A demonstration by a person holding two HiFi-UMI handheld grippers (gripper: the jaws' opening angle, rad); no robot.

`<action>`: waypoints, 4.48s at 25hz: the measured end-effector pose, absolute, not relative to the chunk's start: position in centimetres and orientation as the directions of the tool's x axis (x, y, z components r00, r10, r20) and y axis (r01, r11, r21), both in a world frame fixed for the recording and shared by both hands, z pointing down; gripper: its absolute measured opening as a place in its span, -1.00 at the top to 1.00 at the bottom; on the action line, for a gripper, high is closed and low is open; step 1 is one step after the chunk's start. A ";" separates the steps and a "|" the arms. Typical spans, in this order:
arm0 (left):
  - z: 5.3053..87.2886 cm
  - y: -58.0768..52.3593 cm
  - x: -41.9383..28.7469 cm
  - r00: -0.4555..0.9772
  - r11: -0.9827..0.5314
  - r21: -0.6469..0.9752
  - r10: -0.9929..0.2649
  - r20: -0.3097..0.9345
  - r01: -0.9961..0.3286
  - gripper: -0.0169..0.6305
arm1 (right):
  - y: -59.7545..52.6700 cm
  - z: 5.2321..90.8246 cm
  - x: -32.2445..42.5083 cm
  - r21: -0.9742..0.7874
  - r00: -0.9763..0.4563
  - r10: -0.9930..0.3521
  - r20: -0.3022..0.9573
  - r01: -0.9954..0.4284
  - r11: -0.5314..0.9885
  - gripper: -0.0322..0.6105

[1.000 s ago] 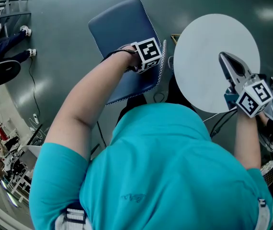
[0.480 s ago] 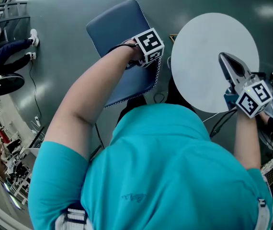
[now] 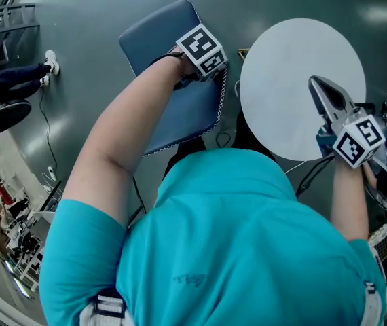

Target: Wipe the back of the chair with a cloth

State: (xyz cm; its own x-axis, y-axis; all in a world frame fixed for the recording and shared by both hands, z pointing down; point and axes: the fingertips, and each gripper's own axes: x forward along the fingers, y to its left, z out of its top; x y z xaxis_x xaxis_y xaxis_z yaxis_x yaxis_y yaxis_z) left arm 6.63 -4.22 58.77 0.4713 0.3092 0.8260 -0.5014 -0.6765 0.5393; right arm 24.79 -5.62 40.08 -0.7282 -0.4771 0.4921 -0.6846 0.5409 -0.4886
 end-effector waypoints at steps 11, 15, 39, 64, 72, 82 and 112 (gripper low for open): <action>50.1 -8.7 2.8 0.737 -0.570 0.583 -0.061 0.673 -0.579 0.77 | -7.0 37.5 23.0 -0.466 -0.750 -0.470 0.465 -0.659 0.590 0.92; 50.4 -7.8 -5.8 0.649 -0.523 0.504 -0.131 0.749 -0.687 0.77 | -9.1 36.8 19.1 -0.466 -0.788 -0.419 0.452 -0.609 0.642 0.92; 64.3 16.3 -27.4 -0.038 -0.623 0.438 0.601 0.798 -0.649 0.77 | -7.2 42.1 4.9 -0.517 -0.837 -0.225 0.499 -0.496 0.697 0.92; 71.0 16.7 -25.2 -0.037 -0.523 0.429 0.664 0.747 -0.736 0.77 | -7.6 45.4 8.4 -0.522 -0.811 -0.229 0.539 -0.535 0.664 0.92; 73.7 17.5 -24.4 -0.048 -0.504 0.433 0.691 0.721 -0.747 0.77 | -7.0 47.4 10.5 -0.534 -0.802 -0.237 0.549 -0.554 0.638 0.92; 75.0 16.8 -23.5 -0.015 -0.472 0.451 0.703 0.711 -0.757 0.77 | -7.3 47.3 11.7 -0.546 -0.795 -0.231 0.560 -0.565 0.619 0.92; 78.4 15.5 -21.4 -0.020 -0.486 0.461 0.704 0.710 -0.742 0.77 | -6.8 49.4 14.3 -0.559 -0.786 -0.258 0.563 -0.591 0.582 0.92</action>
